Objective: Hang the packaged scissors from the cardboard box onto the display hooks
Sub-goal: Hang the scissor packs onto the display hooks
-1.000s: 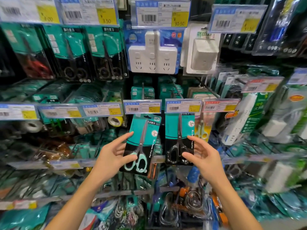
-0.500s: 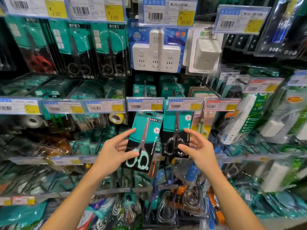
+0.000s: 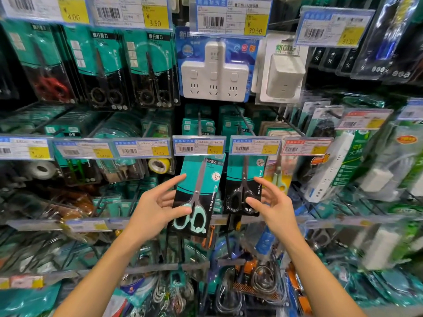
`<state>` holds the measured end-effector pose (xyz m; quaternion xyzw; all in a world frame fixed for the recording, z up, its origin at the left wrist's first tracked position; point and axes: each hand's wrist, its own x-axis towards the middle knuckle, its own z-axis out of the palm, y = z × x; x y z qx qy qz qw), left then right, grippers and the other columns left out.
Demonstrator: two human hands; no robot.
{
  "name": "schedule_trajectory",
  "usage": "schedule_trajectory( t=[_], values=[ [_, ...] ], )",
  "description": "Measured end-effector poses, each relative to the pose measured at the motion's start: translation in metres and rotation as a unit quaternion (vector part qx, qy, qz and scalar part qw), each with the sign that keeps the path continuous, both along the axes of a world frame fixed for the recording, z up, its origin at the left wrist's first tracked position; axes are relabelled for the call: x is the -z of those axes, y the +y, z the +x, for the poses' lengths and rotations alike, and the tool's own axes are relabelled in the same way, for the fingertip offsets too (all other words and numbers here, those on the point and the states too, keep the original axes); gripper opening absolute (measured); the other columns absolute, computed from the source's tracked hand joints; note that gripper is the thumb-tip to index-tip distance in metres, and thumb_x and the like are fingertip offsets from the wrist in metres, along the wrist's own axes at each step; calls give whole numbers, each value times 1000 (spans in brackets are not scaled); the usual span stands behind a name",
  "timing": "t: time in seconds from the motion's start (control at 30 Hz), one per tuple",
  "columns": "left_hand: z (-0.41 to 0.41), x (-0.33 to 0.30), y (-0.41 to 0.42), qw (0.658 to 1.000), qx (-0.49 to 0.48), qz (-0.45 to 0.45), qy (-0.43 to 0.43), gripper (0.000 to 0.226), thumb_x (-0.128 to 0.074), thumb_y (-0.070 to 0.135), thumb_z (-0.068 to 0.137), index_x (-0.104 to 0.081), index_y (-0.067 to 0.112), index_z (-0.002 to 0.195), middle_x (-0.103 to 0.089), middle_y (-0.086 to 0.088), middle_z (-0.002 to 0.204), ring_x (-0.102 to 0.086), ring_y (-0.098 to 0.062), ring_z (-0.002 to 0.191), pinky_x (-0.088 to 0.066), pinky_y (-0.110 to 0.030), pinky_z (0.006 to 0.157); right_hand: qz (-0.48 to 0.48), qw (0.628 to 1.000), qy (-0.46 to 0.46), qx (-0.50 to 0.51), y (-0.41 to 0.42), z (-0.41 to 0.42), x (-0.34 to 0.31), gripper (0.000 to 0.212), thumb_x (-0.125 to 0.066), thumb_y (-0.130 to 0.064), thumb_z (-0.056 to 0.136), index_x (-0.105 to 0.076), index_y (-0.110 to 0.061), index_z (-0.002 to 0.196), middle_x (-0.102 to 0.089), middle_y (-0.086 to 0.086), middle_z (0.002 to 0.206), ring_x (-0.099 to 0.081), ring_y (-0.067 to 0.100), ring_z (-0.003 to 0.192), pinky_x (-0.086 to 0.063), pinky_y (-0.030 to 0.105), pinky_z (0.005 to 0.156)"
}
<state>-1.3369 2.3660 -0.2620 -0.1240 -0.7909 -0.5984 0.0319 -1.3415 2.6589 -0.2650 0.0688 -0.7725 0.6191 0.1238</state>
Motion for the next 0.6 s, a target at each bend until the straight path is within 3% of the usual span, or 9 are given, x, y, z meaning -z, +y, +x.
schedule_trajectory(
  t=[0.1,0.2,0.3,0.43,0.53,0.6],
  values=[
    [-4,1,-2,1000,-8,-2,1,79,-84,50,59,-49,55,131,-58,5,137,-56,-21,125,-46,-47,105,-33,999,-10,-11,0,-9,0,45,-72,-1,83,-60,-20,122,-60,-22,105,-58,-9,101,-46,2,72],
    [-9,7,-6,1000,-8,-5,-2,80,-84,50,60,-49,54,131,-59,5,136,-57,-20,124,-46,-47,104,-33,999,-19,-14,1,-18,3,43,-71,0,84,-59,-15,123,-60,-20,103,-49,-6,108,-47,4,71],
    [-14,10,-7,1000,-6,-6,-2,76,-86,40,65,-50,54,131,-60,4,135,-57,-21,124,-46,-49,105,-29,999,-10,-8,2,-30,4,41,-70,5,83,-59,-10,120,-64,-12,101,-65,-10,86,-48,7,71],
    [-15,8,-6,1000,-12,-11,5,76,-84,31,65,-51,56,128,-60,6,135,-55,-16,127,-44,-46,107,-36,999,5,4,2,-48,11,40,-72,2,82,-62,-21,114,-67,-2,95,-55,9,76,-49,15,75],
    [-18,6,-7,1000,-11,-19,15,75,-84,29,65,-52,57,127,-64,10,129,-55,-14,126,-44,-45,107,-45,999,7,10,-1,-60,18,41,-71,1,84,-61,-23,116,-62,0,83,-52,5,71,-48,16,76],
    [-22,6,-9,1000,-9,-19,18,74,-83,26,66,-52,55,127,-65,10,128,-55,-16,126,-45,-46,106,-58,998,10,10,-6,-66,20,41,-69,3,85,-59,-21,118,-68,-4,98,-57,2,71,-51,18,76]
  ],
)
